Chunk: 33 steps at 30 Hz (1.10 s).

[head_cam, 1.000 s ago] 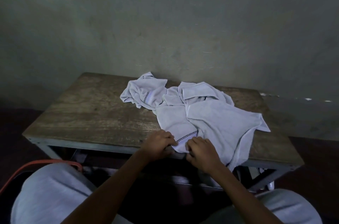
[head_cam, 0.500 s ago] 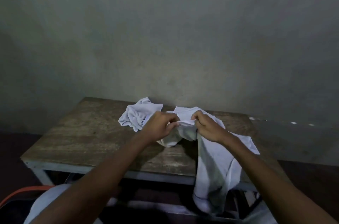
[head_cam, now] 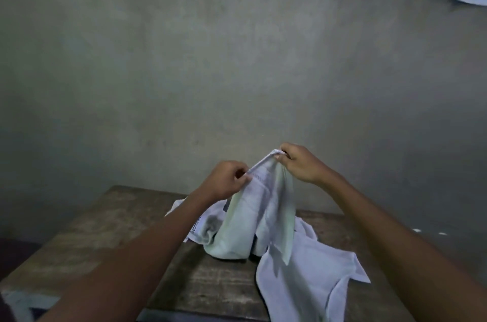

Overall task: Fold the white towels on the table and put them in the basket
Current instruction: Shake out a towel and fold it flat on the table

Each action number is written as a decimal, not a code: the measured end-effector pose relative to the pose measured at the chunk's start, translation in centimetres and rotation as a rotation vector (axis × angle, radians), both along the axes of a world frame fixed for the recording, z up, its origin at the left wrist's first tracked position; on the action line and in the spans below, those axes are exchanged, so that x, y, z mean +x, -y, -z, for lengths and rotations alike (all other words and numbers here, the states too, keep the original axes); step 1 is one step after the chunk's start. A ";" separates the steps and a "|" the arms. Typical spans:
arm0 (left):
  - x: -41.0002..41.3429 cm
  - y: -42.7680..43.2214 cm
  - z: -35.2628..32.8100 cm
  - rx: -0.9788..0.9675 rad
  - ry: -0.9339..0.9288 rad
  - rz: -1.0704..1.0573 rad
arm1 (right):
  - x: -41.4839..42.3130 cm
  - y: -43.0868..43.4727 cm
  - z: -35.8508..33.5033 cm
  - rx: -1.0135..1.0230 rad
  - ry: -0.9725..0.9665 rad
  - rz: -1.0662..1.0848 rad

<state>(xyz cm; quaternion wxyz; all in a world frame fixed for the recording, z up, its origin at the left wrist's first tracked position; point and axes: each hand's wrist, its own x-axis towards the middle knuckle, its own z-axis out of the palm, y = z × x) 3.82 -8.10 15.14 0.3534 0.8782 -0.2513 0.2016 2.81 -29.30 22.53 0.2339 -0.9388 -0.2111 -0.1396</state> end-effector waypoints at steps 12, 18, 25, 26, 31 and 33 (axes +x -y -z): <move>-1.6 -1.2 -0.3 0.126 -0.198 0.094 | -0.4 3.1 -2.5 0.163 0.040 0.096; -0.1 -2.1 -11.0 0.160 0.226 -0.174 | -0.1 3.8 -10.9 0.201 0.242 0.125; 1.1 -2.9 -20.5 0.157 0.354 -0.340 | 0.4 4.2 -16.8 0.270 0.361 0.101; 0.9 -3.0 -20.3 0.167 0.318 -0.297 | 0.6 4.2 -16.7 0.287 0.382 0.108; -0.4 0.4 -14.2 0.180 0.025 0.075 | 0.4 2.8 -16.4 0.155 0.439 0.099; -0.2 1.3 -10.9 0.091 -0.048 0.111 | 0.4 2.1 -15.8 0.053 0.408 0.078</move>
